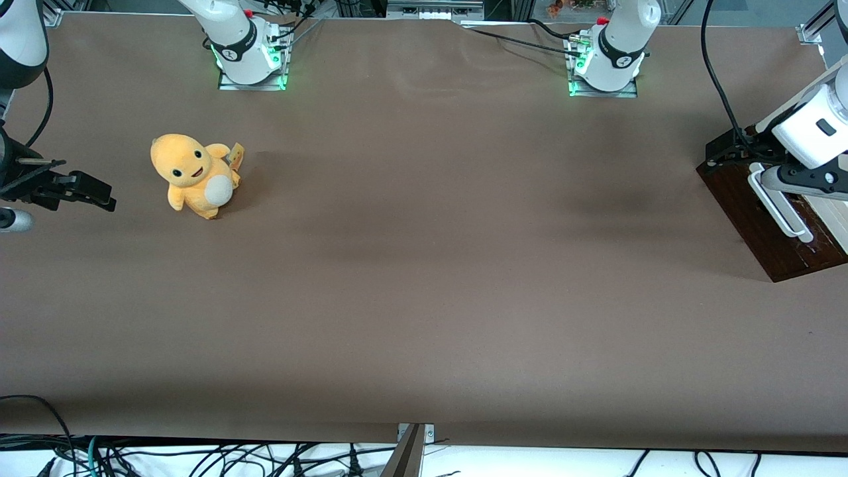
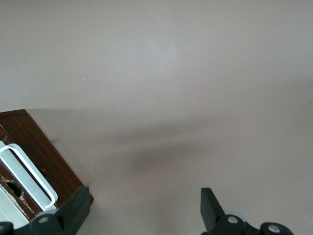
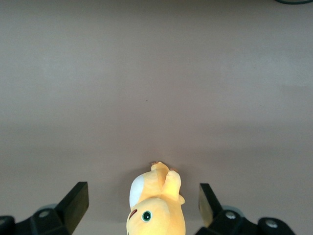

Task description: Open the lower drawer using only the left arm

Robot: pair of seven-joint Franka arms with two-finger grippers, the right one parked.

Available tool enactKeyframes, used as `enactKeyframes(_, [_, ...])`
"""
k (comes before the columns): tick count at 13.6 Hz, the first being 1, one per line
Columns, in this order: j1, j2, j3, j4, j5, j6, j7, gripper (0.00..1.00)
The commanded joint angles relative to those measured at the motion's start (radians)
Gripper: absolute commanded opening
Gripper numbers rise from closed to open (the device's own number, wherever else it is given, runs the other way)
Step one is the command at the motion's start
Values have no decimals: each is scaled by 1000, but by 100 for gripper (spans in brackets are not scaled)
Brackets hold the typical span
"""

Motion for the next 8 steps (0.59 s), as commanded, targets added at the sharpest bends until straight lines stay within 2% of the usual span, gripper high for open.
enactKeyframes(1, [4,36,3,5,-12,-5,-96,100])
enactKeyframes(3, [-7,53,-3,8,-9,-7,-271,100])
enactKeyframes(6, [-10,83,-5,8,18,-19,-297,100])
enactKeyframes(8, [-8,114,-3,8,73,-36,-292,100])
